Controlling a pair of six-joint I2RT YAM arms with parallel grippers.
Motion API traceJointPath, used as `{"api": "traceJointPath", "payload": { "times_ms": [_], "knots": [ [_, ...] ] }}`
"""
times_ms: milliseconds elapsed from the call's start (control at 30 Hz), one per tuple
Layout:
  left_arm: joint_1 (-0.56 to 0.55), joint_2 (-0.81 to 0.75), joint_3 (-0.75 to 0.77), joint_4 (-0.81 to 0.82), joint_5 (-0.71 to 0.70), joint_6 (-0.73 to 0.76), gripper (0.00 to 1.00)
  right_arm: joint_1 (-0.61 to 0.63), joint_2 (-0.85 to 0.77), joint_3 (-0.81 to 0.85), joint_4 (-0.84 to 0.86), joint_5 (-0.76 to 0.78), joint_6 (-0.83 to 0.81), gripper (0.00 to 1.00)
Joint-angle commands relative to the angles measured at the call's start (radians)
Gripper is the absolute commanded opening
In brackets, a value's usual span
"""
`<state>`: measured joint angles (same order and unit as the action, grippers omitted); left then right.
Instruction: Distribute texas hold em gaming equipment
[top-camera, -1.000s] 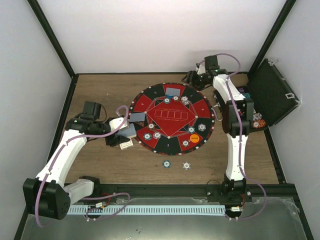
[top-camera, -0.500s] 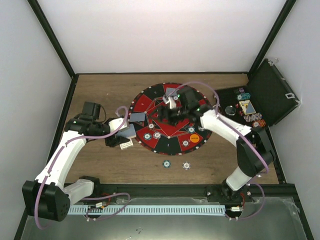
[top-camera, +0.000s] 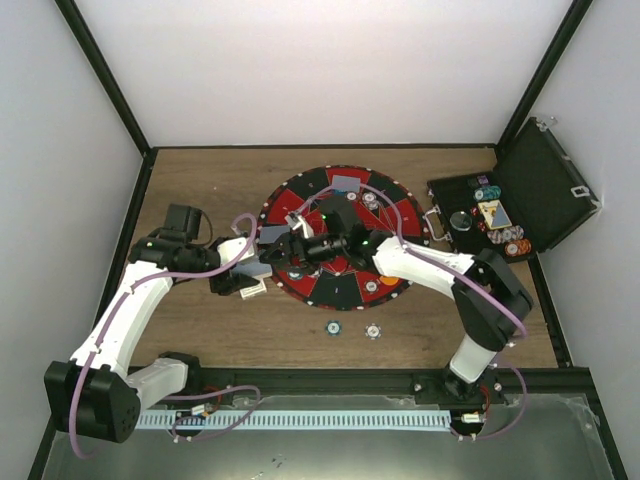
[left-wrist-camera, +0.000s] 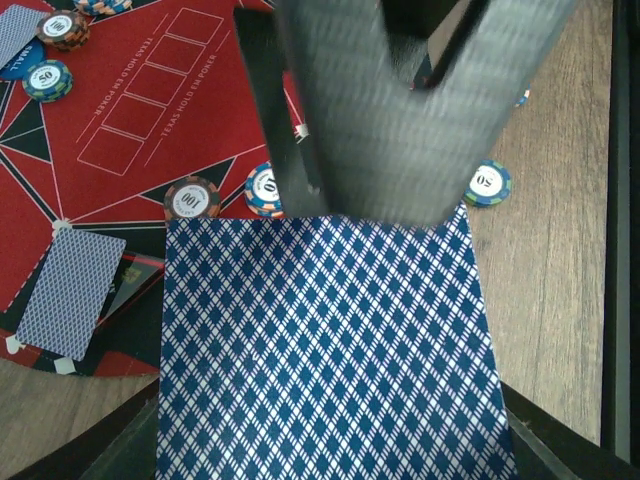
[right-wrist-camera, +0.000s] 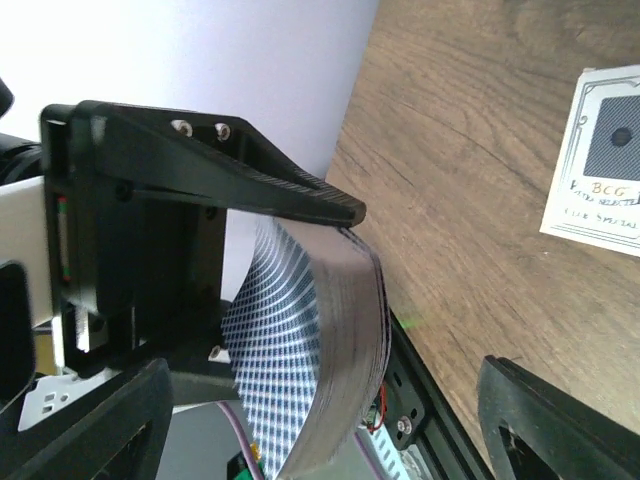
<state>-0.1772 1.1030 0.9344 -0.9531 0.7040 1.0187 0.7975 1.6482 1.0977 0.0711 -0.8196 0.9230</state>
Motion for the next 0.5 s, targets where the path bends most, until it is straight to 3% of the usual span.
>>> {"api": "traceJointPath", "payload": {
  "times_ms": [0, 467],
  "knots": [
    [0.002, -0.014, 0.012, -0.007, 0.039, 0.037, 0.05, 0.032, 0.067, 0.064, 0.062, -0.031, 0.045, 0.84],
    [0.002, -0.02, 0.012, -0.018, 0.061, 0.049, 0.05, 0.063, 0.195, 0.125, 0.171, -0.076, 0.129, 0.78]
  ]
}}
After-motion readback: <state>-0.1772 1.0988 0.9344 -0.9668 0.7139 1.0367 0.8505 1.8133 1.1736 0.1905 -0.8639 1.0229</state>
